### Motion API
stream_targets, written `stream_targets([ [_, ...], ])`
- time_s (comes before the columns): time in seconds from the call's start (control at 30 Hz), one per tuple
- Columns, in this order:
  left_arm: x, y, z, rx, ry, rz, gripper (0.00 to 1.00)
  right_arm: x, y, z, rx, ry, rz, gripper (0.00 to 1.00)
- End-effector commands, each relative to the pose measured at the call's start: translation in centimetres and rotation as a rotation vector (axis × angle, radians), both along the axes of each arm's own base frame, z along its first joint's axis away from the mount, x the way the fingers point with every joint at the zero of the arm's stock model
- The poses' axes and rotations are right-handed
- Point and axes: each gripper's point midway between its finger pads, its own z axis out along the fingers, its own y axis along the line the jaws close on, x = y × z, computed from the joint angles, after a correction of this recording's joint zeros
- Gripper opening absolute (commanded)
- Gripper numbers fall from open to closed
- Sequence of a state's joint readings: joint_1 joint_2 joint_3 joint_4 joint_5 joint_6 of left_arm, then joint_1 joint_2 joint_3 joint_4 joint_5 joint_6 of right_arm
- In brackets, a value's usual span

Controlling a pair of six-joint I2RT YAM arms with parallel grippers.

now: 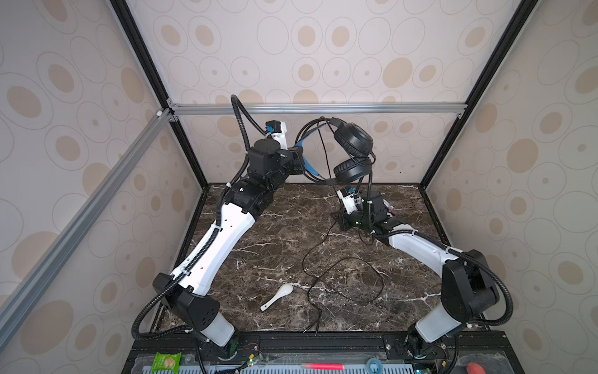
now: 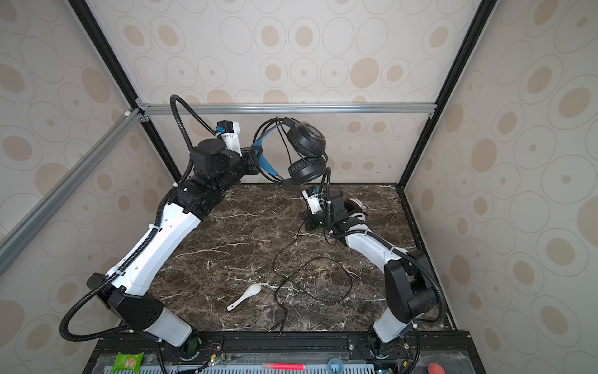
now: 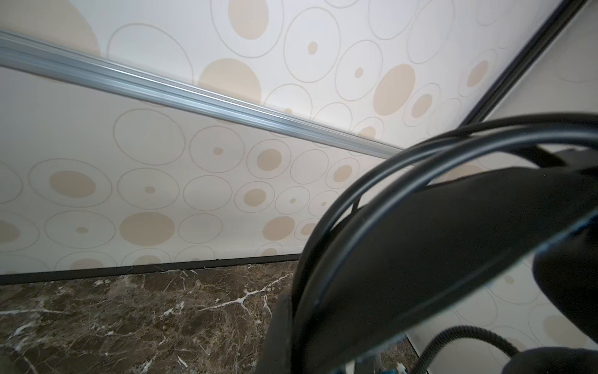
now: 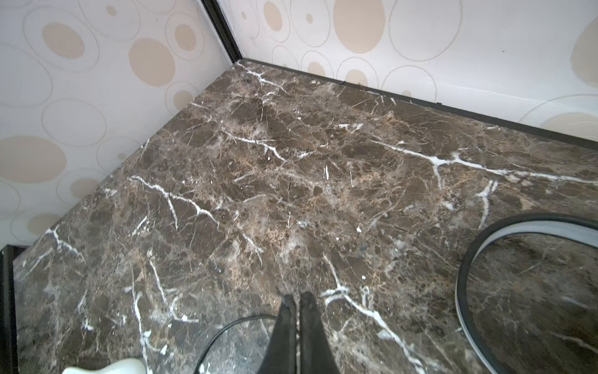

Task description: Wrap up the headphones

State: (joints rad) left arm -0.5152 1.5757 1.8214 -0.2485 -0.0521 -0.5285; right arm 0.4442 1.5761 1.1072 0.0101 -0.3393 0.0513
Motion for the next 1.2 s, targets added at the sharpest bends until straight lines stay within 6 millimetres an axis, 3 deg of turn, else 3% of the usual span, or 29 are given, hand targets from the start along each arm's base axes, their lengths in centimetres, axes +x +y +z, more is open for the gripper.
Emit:
stream_targets([
  [0.0,-0.1,3.5,4.9,-0.183,-0.118,0.146,0.00,-1.9,-1.3,-1.3,-0.130,0.001,-0.020,0.00],
  [0.33,2.6,5.3,1.8,-0.173,-0.061,0.310,0.00,-7.2,0.2,0.5,-0.307,-0.098,0.076,0.00],
  [0.63,3.9,6.5,-1.7,-0.110,-0.012,0.415,0.00,-10.2,1.1,3.6,-0.424,-0.203,0.149,0.00],
  [1.03,4.4,7.2,-7.5,0.082,0.066,0.492,0.00,-10.8,2.4,8.6,-0.515,-0.328,0.234,0.00],
  [1.17,3.8,6.1,-8.8,0.208,0.074,0.493,0.00,-10.3,2.8,9.3,-0.537,-0.347,0.253,0.00],
])
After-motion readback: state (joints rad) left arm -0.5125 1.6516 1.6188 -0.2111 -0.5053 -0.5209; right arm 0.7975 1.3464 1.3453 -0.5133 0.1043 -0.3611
